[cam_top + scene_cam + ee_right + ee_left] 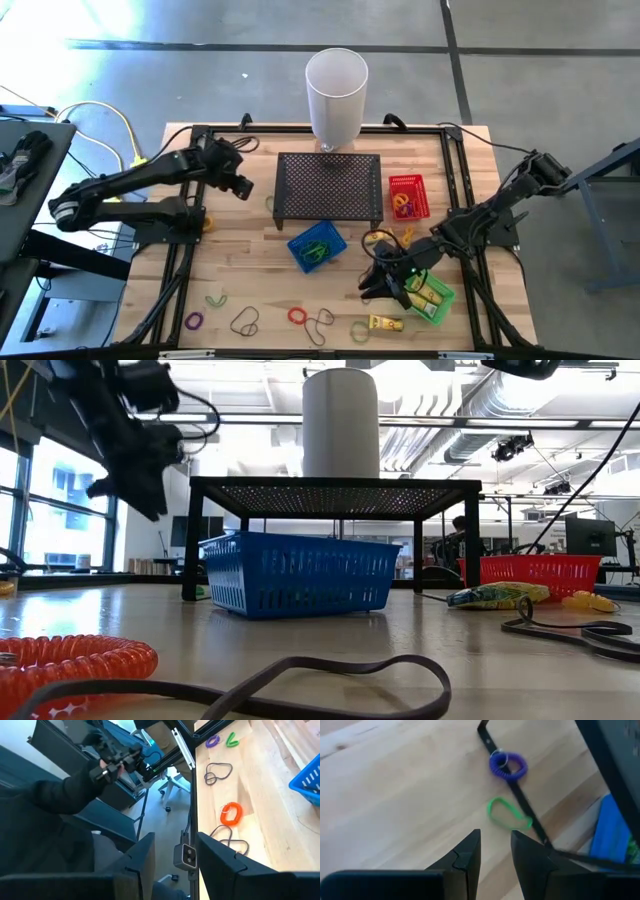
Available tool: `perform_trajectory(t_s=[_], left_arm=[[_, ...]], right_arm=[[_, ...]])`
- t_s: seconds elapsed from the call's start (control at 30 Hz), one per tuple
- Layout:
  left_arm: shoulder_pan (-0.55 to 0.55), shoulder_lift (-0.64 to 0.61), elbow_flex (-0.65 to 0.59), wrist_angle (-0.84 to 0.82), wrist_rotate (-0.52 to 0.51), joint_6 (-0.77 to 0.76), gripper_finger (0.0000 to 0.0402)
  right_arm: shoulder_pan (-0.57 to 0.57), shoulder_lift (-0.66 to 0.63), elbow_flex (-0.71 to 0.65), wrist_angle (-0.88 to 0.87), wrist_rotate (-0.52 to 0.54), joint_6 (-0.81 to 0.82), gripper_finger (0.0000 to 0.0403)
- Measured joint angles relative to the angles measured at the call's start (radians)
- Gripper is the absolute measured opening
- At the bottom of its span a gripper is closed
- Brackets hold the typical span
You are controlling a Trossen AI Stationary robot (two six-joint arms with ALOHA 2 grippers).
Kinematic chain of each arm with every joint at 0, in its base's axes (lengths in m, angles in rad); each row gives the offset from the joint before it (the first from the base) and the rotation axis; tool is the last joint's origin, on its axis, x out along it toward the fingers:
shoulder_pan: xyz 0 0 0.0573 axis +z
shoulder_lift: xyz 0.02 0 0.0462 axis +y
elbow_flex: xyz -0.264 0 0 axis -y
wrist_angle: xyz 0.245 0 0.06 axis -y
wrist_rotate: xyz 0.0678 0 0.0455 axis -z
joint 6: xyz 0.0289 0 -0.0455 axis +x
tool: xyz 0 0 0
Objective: Pick & Place Office Desk Supplies
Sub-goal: Put the violet spring keychain into the red bin
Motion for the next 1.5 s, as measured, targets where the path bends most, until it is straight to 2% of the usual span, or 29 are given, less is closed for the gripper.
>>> perform_trajectory(t_s=[0.13, 0.37, 0.5, 0.7, 0.93, 1.13, 1.5], left_arm=[[0.072, 0.039, -0.067, 0.152, 0.075, -0.028, 0.0126], [0.154, 0.155, -0.145, 0.377, 0.204, -0.078, 0.0199], [0.154, 0.247, -0.146, 0.454, 0.193, -0.152, 0.0220], [0.134, 0.380, -0.146, 0.537, 0.183, -0.181, 0.0223], [0.075, 0.471, -0.146, 0.692, 0.184, -0.181, 0.0223], [0.058, 0.492, -0.146, 0.716, 0.122, -0.181, 0.0223], [0.058, 0.492, -0.146, 0.698, 0.127, -0.197, 0.0223]], right_arm=[[-0.001, 0.000, 0.000, 0.000, -0.014, 0.000, 0.0128], [-0.001, 0.000, 0.000, -0.015, -0.022, 0.015, 0.0128], [-0.001, 0.000, 0.000, -0.016, -0.025, 0.018, 0.0128], [-0.001, -0.015, 0.000, -0.042, -0.024, 0.024, 0.0128], [-0.003, -0.018, 0.000, -0.052, -0.021, 0.030, 0.0128], [-0.023, -0.018, 0.000, -0.055, -0.056, 0.041, 0.0128], [-0.059, -0.018, 0.000, -0.059, -0.125, 0.040, 0.0128]])
